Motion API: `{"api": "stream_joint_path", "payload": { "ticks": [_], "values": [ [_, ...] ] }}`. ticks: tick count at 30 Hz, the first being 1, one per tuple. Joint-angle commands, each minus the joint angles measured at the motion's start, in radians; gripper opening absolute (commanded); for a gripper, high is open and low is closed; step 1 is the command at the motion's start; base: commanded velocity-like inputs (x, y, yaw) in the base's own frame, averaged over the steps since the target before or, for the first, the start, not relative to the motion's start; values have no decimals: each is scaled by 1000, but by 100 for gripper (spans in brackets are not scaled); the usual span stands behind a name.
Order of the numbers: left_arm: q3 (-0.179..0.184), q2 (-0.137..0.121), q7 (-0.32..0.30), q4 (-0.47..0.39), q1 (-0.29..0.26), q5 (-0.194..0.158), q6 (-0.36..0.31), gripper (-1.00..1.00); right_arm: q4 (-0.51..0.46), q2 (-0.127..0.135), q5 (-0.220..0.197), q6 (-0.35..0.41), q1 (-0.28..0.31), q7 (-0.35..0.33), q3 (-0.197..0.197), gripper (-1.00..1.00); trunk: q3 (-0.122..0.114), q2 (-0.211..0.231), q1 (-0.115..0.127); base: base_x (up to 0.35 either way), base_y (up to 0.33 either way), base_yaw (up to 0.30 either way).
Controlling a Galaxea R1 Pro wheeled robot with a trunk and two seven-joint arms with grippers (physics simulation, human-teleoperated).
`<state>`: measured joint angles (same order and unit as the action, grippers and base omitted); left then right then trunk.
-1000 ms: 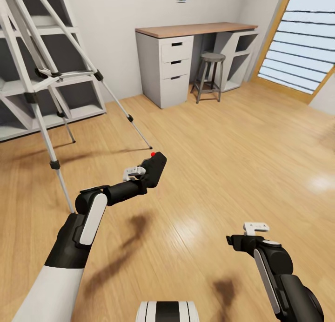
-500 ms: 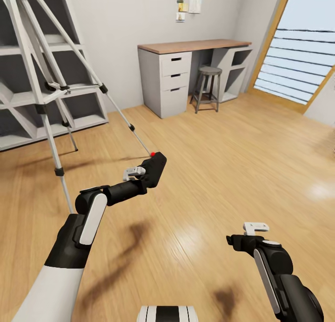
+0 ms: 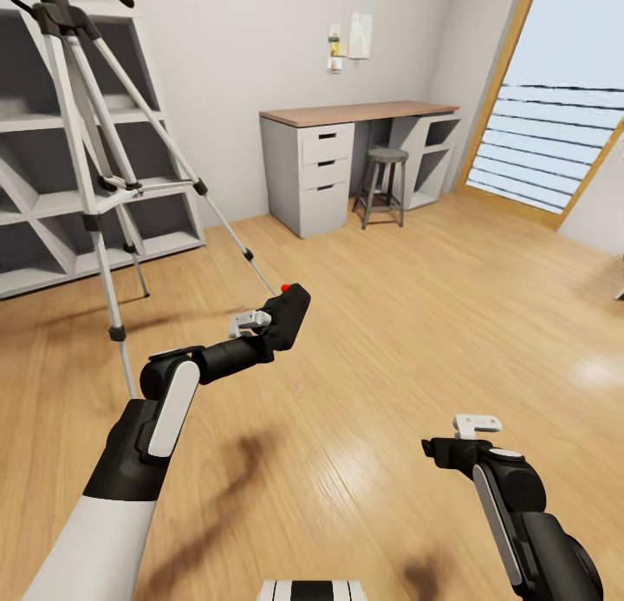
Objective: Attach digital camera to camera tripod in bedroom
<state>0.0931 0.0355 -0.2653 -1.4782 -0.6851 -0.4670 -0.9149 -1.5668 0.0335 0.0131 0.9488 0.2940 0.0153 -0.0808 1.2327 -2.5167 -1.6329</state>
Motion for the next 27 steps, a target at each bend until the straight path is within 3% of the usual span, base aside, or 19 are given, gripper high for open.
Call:
{"api": "stream_joint_path", "payload": {
  "ticks": [1,27],
  "values": [
    [-1,0,-6,-1,-1,7,-4,-100,-1,0,1,5,0,2,0,100,-3,0,1,0,0,0],
    [-1,1,-7,-1,-1,7,-4,-100,-1,1,1,4,0,3,-2,100,-104,6,12,0,0,0]
  ]
}}
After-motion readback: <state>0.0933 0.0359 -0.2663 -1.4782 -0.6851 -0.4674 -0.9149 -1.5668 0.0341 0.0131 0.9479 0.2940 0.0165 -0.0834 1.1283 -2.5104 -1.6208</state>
